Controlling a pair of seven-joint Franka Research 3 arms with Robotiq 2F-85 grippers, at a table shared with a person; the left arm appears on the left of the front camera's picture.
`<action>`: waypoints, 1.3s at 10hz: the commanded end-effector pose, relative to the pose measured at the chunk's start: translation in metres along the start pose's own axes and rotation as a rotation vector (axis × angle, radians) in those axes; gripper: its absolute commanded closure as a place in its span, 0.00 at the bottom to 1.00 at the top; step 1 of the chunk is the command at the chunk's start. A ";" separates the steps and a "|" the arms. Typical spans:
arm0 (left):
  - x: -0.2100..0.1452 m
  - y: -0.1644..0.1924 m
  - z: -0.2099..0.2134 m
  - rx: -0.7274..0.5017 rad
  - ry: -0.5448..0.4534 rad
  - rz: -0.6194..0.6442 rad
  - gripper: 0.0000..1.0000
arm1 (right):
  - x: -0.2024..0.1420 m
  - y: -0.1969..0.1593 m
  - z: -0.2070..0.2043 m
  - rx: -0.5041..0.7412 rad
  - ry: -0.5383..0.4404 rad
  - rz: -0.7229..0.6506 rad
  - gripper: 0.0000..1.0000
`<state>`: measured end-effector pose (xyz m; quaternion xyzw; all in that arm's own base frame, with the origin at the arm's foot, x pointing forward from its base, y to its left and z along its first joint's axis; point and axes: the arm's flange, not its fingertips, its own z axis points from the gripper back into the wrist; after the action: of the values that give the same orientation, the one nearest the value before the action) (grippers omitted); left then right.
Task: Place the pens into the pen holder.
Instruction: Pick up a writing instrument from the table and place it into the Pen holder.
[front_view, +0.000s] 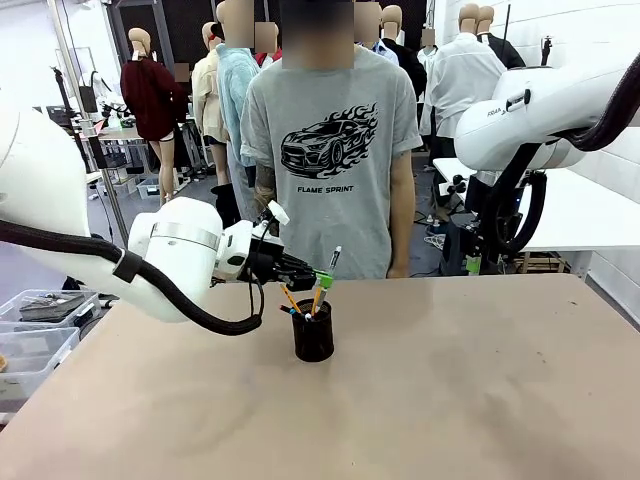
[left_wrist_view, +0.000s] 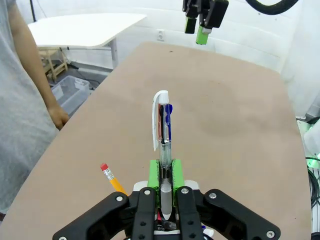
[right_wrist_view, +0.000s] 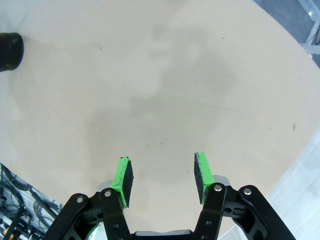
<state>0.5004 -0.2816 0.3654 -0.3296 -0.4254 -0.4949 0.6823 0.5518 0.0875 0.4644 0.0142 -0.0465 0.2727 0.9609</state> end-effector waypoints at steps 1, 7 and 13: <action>0.001 0.005 -0.001 -0.005 0.018 0.015 1.00 | 0.000 -0.002 0.000 0.020 -0.020 0.010 0.37; -0.012 0.011 -0.009 -0.015 0.058 0.042 1.00 | 0.000 -0.002 0.000 0.020 -0.020 0.010 0.37; -0.022 0.010 -0.027 -0.025 0.122 0.048 1.00 | 0.000 -0.002 0.000 0.020 -0.020 0.010 0.37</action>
<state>0.5051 -0.2881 0.3290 -0.3234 -0.3807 -0.5042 0.7044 0.5518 0.0875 0.4644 0.0142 -0.0465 0.2727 0.9609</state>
